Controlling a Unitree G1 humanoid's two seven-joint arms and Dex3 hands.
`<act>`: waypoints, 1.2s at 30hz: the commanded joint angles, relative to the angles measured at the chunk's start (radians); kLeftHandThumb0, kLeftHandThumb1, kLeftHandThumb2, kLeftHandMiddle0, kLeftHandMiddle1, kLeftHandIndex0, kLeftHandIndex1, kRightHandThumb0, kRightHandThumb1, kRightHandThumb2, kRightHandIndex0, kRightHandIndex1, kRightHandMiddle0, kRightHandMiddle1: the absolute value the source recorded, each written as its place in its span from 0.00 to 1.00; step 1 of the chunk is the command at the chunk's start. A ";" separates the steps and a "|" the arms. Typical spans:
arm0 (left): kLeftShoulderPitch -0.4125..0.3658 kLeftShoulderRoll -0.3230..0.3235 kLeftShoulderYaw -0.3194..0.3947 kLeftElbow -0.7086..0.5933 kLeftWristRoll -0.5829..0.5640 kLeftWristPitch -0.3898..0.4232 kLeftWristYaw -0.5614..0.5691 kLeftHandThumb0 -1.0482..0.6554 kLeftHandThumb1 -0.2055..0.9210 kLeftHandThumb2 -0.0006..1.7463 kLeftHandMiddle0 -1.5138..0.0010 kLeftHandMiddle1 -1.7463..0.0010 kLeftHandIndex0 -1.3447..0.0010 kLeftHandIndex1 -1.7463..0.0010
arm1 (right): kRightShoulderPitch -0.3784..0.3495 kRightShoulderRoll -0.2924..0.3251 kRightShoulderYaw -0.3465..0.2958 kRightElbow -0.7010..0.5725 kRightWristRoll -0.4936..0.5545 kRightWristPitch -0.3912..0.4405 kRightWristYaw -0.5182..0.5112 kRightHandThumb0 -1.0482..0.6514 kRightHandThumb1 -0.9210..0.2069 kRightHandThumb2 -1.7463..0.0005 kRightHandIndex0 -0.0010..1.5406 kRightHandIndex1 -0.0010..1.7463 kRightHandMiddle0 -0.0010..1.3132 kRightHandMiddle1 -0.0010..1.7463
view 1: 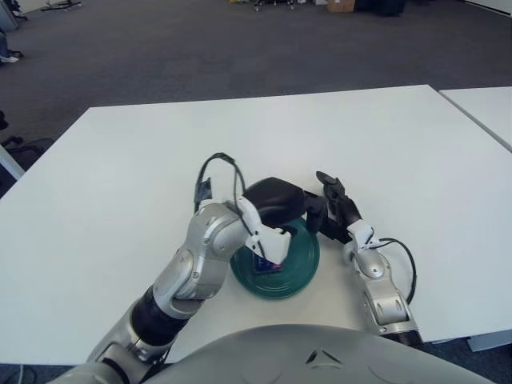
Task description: Put the gum into the plate.
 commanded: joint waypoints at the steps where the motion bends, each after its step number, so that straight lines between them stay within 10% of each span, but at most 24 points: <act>1: 0.062 -0.045 0.169 0.055 -0.114 0.009 0.153 0.51 0.89 0.32 0.70 0.24 0.75 0.11 | 0.023 -0.015 -0.015 0.093 0.052 -0.045 0.039 0.10 0.00 0.43 0.14 0.01 0.00 0.25; 6: 0.139 -0.089 0.327 0.128 -0.262 0.026 0.263 0.16 0.98 0.30 0.82 0.57 0.95 0.39 | -0.013 0.021 -0.042 0.170 0.134 -0.046 0.061 0.11 0.00 0.45 0.13 0.00 0.00 0.25; 16: 0.277 -0.323 0.387 0.028 -0.394 0.202 0.479 0.03 1.00 0.42 0.88 0.94 1.00 0.74 | -0.004 0.037 -0.046 0.173 0.172 -0.041 0.067 0.11 0.00 0.47 0.15 0.01 0.00 0.29; 28: 0.410 -0.401 0.509 0.018 -0.551 0.271 0.607 0.05 1.00 0.52 0.92 0.99 1.00 0.83 | 0.011 0.033 -0.043 0.155 0.181 -0.027 0.090 0.12 0.00 0.47 0.13 0.00 0.00 0.26; 36: 0.480 -0.450 0.474 0.154 -0.629 0.140 0.699 0.07 1.00 0.53 0.89 0.99 1.00 0.78 | 0.012 0.036 -0.046 0.150 0.188 -0.016 0.092 0.12 0.00 0.47 0.12 0.00 0.00 0.26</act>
